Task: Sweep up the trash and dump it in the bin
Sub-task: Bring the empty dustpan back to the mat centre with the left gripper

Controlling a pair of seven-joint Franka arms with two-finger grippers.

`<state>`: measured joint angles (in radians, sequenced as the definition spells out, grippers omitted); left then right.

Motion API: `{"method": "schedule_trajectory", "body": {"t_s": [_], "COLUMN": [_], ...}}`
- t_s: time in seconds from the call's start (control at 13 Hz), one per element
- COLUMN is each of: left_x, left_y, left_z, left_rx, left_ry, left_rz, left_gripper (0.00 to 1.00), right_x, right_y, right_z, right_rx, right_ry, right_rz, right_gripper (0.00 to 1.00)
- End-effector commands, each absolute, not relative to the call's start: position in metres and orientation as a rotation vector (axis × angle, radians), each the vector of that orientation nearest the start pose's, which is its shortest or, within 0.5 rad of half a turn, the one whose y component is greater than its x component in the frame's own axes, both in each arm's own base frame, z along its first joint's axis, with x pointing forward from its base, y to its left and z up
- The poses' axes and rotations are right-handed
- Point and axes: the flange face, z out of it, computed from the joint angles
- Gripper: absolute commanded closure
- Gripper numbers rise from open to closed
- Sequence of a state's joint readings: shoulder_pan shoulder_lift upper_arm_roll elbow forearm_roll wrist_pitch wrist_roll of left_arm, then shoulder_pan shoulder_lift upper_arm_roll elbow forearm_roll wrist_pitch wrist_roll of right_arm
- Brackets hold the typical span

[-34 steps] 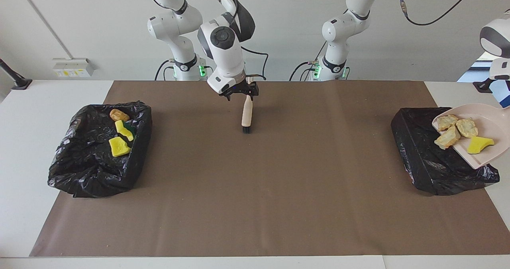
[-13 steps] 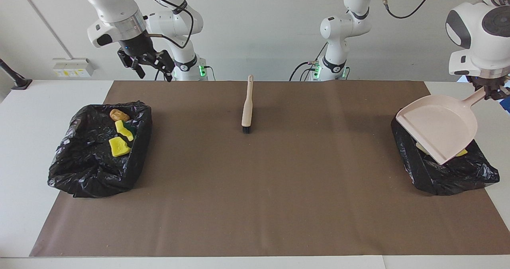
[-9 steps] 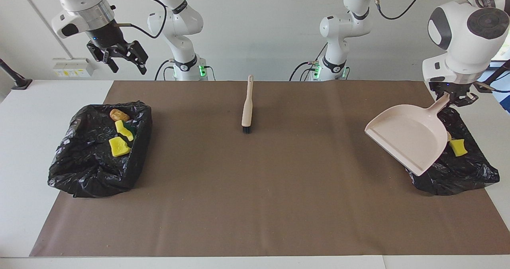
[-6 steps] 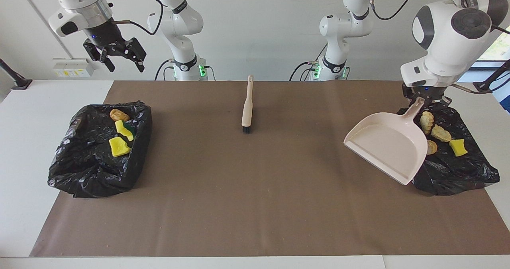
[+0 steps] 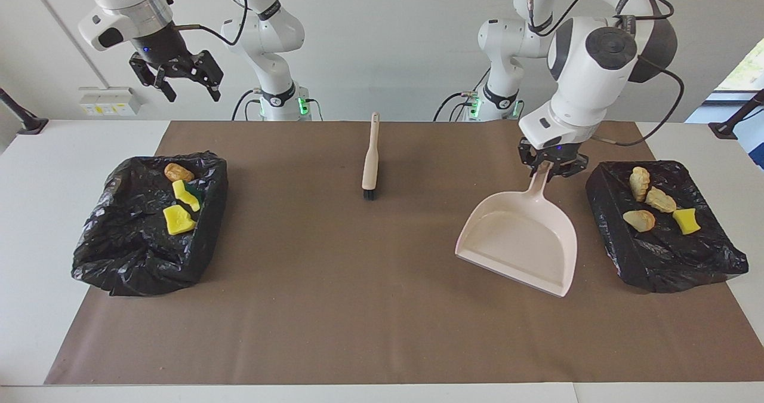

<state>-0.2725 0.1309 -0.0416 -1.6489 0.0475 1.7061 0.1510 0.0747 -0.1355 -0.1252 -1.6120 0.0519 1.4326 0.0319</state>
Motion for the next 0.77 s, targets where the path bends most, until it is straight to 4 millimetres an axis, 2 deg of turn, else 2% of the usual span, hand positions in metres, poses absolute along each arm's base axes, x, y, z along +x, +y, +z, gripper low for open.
{"method": "schedule_trajectory", "body": {"t_s": [0.0, 0.08, 0.23, 0.31, 0.46, 0.54, 0.62, 0.69], "left_x": [0.567, 0.566, 0.580, 0.577, 0.577, 0.571, 0.570, 0.567], "left_y": [-0.248, -0.284, -0.326, -0.354, -0.385, -0.411, -0.432, -0.455], "left_z": [0.491, 0.467, 0.447, 0.441, 0.427, 0.420, 0.402, 0.382], "left_rx": [-3.076, -3.077, -3.113, -3.119, -3.130, -3.132, -3.124, -3.115], "left_ry": [0.552, 0.483, 0.329, 0.306, 0.234, 0.215, 0.190, 0.161], "left_rz": [0.097, 0.115, 0.055, 0.040, 0.031, 0.020, 0.028, 0.034], "left_gripper": [1.00, 1.00, 1.00, 1.00, 1.00, 1.00, 1.00, 1.00], "right_x": [0.489, 0.489, 0.489, 0.489, 0.492, 0.497, 0.498, 0.498], "right_y": [-0.034, -0.035, -0.036, -0.036, -0.039, -0.045, -0.056, -0.054], "right_z": [0.663, 0.663, 0.663, 0.663, 0.664, 0.662, 0.662, 0.662], "right_rx": [-3.087, -3.091, -3.127, -3.139, -3.149, -3.163, -3.164, -3.165], "right_ry": [0.107, 0.099, 0.090, 0.075, 0.038, 0.008, -0.016, -0.024], "right_rz": [0.071, 0.071, 0.071, 0.072, 0.042, 0.014, 0.003, 0.003], "right_gripper": [0.00, 0.00, 0.00, 0.00, 0.00, 0.00, 0.00, 0.00]}}
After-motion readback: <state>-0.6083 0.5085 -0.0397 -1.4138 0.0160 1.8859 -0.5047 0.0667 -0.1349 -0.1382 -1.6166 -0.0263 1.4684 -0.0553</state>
